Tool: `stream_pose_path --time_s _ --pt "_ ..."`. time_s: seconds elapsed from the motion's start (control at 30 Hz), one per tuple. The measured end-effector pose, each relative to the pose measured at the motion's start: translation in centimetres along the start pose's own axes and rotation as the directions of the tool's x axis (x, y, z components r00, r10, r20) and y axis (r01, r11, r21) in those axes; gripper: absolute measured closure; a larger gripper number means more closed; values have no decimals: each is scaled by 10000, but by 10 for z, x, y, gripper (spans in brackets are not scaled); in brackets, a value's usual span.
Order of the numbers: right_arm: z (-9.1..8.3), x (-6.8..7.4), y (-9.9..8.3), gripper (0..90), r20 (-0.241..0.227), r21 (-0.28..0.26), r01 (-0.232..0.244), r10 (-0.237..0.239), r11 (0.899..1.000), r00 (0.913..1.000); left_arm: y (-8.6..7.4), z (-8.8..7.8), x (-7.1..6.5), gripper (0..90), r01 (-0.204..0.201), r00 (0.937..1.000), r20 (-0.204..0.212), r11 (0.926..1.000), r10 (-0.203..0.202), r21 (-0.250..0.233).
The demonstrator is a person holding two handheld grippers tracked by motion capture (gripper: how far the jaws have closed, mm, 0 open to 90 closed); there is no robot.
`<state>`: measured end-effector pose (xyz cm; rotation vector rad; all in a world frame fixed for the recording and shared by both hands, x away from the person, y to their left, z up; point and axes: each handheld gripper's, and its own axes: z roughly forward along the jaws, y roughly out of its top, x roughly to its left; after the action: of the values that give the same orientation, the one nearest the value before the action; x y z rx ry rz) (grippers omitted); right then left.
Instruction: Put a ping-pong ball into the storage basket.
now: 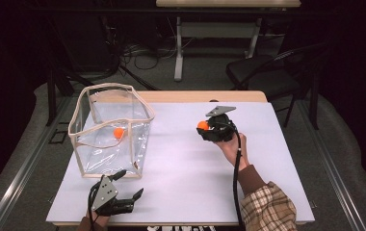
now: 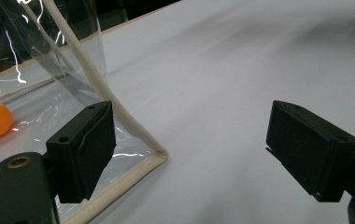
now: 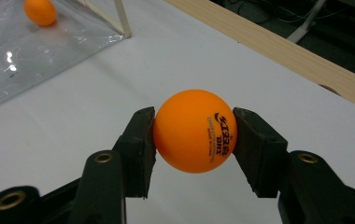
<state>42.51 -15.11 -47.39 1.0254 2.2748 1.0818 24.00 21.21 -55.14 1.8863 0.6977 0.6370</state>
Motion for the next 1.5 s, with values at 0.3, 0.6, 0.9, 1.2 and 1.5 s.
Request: stream_pose_path --time_s 0.3,0.6,0.9,1.2,1.5 --pt "-7 0 8 509 -43 -163 97 -98 9998 9999 -1 -2 -1 159 38 9999 -121 10000 -38 -21" --pt "-13 3 15 509 -63 -299 198 -200 9994 9998 0 0 -1 159 -17 10000 -81 10000 17 20" --pt "-14 9 26 509 -146 -393 442 -448 9982 9989 0 0 0 159 -6 10000 -56 10000 6 16" --pt "-9 18 35 509 -315 -444 671 -685 9968 9972 0 1 0 159 -8 10000 -59 10000 8 7" --pt "-5 24 45 509 -506 -511 803 -829 9955 9953 1 1 0 159 -31 10000 -26 10000 31 -6"
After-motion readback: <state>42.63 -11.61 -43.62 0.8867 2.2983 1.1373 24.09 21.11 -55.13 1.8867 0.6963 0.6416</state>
